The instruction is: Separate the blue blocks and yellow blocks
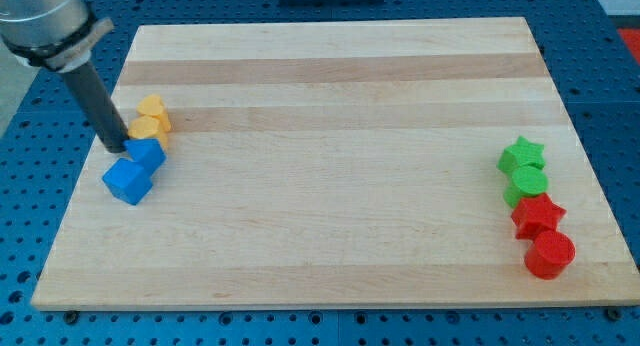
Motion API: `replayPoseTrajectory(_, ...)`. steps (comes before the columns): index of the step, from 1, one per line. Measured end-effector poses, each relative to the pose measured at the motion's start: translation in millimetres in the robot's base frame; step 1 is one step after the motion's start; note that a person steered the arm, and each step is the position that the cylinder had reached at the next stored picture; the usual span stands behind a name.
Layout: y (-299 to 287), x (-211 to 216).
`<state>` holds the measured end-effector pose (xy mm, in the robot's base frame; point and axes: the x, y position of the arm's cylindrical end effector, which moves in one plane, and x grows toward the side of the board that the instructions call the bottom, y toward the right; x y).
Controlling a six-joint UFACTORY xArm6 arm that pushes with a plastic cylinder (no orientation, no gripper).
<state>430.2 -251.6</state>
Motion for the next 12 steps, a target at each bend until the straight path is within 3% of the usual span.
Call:
replayPoseTrajectory(3, 46.2, -17.6)
replayPoseTrajectory(4, 65.2, 8.0)
replayPoseTrajectory(7, 24.6, 9.1)
replayPoseTrajectory(12, 19.5, 72.3)
